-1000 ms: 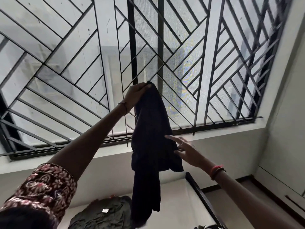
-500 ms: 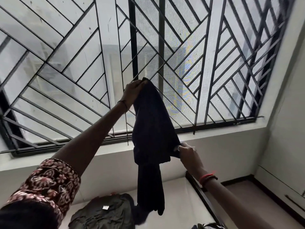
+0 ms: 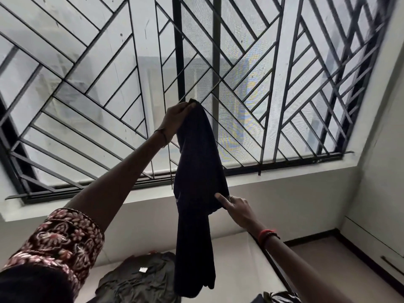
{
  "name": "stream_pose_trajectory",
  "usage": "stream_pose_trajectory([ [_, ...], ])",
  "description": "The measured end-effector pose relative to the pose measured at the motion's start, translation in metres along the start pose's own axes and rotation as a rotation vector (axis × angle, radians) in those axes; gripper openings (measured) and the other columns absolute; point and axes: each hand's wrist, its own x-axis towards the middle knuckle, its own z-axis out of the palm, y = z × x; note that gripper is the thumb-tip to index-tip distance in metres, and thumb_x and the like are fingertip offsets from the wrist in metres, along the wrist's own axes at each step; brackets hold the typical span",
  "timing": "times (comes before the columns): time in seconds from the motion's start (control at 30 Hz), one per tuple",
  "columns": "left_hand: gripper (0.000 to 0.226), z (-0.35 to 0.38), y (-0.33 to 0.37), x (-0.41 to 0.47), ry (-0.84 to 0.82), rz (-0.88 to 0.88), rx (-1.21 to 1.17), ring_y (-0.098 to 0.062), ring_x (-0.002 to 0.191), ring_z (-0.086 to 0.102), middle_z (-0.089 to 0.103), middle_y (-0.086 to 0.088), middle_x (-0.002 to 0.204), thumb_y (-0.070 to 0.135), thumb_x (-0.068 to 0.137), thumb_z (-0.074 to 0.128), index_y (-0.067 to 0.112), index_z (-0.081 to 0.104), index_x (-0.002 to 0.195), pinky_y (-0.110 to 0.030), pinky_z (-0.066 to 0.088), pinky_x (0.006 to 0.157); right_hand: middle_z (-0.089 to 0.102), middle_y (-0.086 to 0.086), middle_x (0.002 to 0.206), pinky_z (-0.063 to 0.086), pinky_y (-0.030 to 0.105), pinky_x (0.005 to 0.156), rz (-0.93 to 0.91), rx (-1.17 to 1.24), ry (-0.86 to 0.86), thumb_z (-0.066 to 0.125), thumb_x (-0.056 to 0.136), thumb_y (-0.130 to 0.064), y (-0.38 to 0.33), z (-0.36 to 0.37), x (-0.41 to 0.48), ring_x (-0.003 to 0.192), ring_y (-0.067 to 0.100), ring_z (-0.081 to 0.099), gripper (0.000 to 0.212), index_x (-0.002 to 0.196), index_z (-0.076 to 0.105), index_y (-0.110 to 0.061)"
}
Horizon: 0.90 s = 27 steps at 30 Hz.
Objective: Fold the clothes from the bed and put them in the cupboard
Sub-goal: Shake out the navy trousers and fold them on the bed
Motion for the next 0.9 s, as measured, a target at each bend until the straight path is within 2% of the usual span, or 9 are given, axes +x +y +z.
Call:
stream_pose_trajectory([
  [0.07,0.015,-0.002,-0.001,-0.002,-0.027,0.000,-0.006,-0.014,0.088,0.053,0.059,-0.004,0.090,0.031,0.093,0.057,0.026,0.067,0.085,-0.032,0.043,0.081,0.064,-0.005,0.067,0.039,0.022,0.062,-0.040,0.031,-0.009,0.056,0.086,-0.058,0.001,0.005,-0.002,0.065,0.009,0.056,0.045,0.063,0.063,-0.021],
  [0.13,0.014,-0.005,-0.002,-0.004,-0.052,-0.010,-0.021,-0.014,0.093,0.056,0.062,-0.002,0.095,0.031,0.094,0.056,0.026,0.068,0.091,-0.032,0.046,0.086,0.073,-0.006,0.085,0.042,0.015,0.067,-0.106,0.078,0.033,0.067,0.084,-0.044,0.005,0.012,0.000,0.078,0.004,0.064,0.026,0.091,0.076,-0.021],
  [0.23,0.015,-0.010,-0.006,-0.006,-0.026,-0.018,-0.039,-0.009,0.089,0.056,0.063,0.006,0.087,0.028,0.094,0.056,0.018,0.067,0.097,-0.028,0.045,0.084,0.067,-0.015,0.063,0.041,0.008,0.062,-0.129,0.196,0.055,0.075,0.080,-0.030,0.010,0.017,0.002,0.060,-0.008,0.059,0.009,0.079,0.075,-0.022],
  [0.3,0.015,-0.017,-0.008,-0.006,0.008,-0.024,-0.028,-0.006,0.083,0.054,0.062,0.007,0.081,0.027,0.093,0.057,0.016,0.067,0.096,-0.024,0.043,0.079,0.061,-0.016,0.051,0.044,0.013,0.060,-0.131,0.266,0.026,0.078,0.077,-0.022,0.011,0.016,0.001,0.052,-0.007,0.057,0.022,0.062,0.064,-0.030],
  [0.47,0.016,-0.053,-0.027,-0.008,0.105,-0.062,0.130,0.004,0.058,0.045,0.055,0.015,0.056,0.026,0.093,0.057,0.018,0.061,0.081,-0.014,0.036,0.059,0.060,-0.010,0.056,0.043,0.019,0.060,-0.157,0.282,-0.003,0.082,0.071,-0.014,0.023,-0.002,0.004,0.056,-0.002,0.053,0.020,0.062,0.065,-0.020],
  [0.6,0.039,-0.089,-0.054,-0.015,0.103,-0.099,0.355,-0.013,0.065,0.042,0.049,-0.005,0.065,0.037,0.089,0.060,0.000,0.063,0.076,-0.024,0.034,0.058,0.062,0.000,0.063,0.040,0.019,0.061,-0.224,0.266,-0.003,0.081,0.071,-0.012,0.027,-0.029,0.006,0.060,-0.001,0.050,0.011,0.069,0.071,-0.009],
  [0.7,0.066,-0.107,-0.075,-0.025,0.109,-0.126,0.410,-0.015,0.072,0.046,0.054,-0.011,0.071,0.060,0.071,0.060,-0.005,0.066,0.084,-0.031,0.036,0.066,0.063,-0.010,0.060,0.041,0.013,0.061,-0.257,0.261,-0.017,0.079,0.072,-0.004,0.021,-0.052,0.007,0.059,-0.006,0.051,0.015,0.069,0.069,-0.015],
  [0.8,0.038,-0.109,-0.079,-0.041,0.056,-0.168,0.478,-0.013,0.067,0.046,0.053,-0.005,0.063,0.037,0.084,0.066,0.000,0.065,0.078,-0.023,0.036,0.057,0.064,-0.018,0.054,0.041,0.005,0.060,-0.245,0.273,-0.043,0.073,0.074,0.008,0.013,-0.074,0.009,0.056,-0.012,0.055,0.013,0.079,0.070,-0.004],
  [0.9,0.011,-0.109,-0.087,-0.051,0.018,-0.155,0.530,0.006,0.055,0.048,0.057,-0.004,0.073,0.015,0.089,0.063,0.006,0.069,0.090,-0.005,0.034,0.051,0.066,-0.017,0.057,0.042,0.004,0.063,-0.250,0.232,-0.050,0.071,0.075,0.011,0.008,-0.091,0.014,0.058,-0.012,0.057,0.016,0.086,0.069,-0.002],
])
